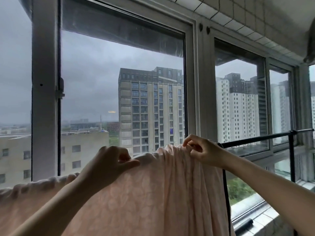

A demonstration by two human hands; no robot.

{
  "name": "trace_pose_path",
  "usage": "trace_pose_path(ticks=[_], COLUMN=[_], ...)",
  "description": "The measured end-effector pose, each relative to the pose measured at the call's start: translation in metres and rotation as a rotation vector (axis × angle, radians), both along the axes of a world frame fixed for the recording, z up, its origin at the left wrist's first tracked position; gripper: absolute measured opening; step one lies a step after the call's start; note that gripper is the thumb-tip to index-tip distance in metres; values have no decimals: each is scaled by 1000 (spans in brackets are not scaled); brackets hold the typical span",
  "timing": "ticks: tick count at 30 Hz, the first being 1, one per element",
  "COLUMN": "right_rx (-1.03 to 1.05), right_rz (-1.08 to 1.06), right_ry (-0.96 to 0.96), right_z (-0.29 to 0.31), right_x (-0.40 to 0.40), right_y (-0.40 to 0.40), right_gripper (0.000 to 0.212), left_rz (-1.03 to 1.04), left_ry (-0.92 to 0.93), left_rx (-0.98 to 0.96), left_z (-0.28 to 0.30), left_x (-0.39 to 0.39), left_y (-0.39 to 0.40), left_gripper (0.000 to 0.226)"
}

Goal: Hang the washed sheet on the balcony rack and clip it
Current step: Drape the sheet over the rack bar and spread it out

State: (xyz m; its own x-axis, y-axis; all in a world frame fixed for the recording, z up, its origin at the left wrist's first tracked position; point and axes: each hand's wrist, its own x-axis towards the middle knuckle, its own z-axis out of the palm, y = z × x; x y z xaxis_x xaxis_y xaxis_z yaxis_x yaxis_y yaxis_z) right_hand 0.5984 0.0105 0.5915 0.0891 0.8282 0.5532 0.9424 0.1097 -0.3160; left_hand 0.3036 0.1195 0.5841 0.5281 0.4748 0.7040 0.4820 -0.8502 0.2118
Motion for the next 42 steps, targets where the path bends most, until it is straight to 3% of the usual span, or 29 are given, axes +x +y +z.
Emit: trace_pose_path(ticks=[6, 8, 11, 18, 32, 35, 39, 42], right_rx=[37, 30, 45, 89, 22, 138, 203, 210], right_rz=[-2, -29, -50, -75, -240, -131, 154, 290], right_ry=[4, -75, -197, -318, -200, -200, -165, -155], right_z=[-6, -6, -7, -10, -6, -8, -11, -11], right_x=[0, -3, -10, 2, 70, 44, 2, -14], right_y=[5, 9, 14, 8, -11, -7, 7, 21], right_gripper=[24, 38, 34, 37, 35, 29, 37, 22], left_rz=[36, 35, -34, -100, -94, -87, -82, -75], left_ry=[3, 40, 112, 91, 44, 32, 29, 23], left_rx=[10, 63, 84, -70, -125, -134, -139, -138], left_z=[3, 8, 15, 12, 14, 14, 15, 15], left_x=[7, 18, 42, 59, 58, 59, 58, 58], left_y=[-6, -14, -18, -5, -9, -9, -13, -13], left_gripper=[25, 25, 25, 18, 15, 11, 11, 10])
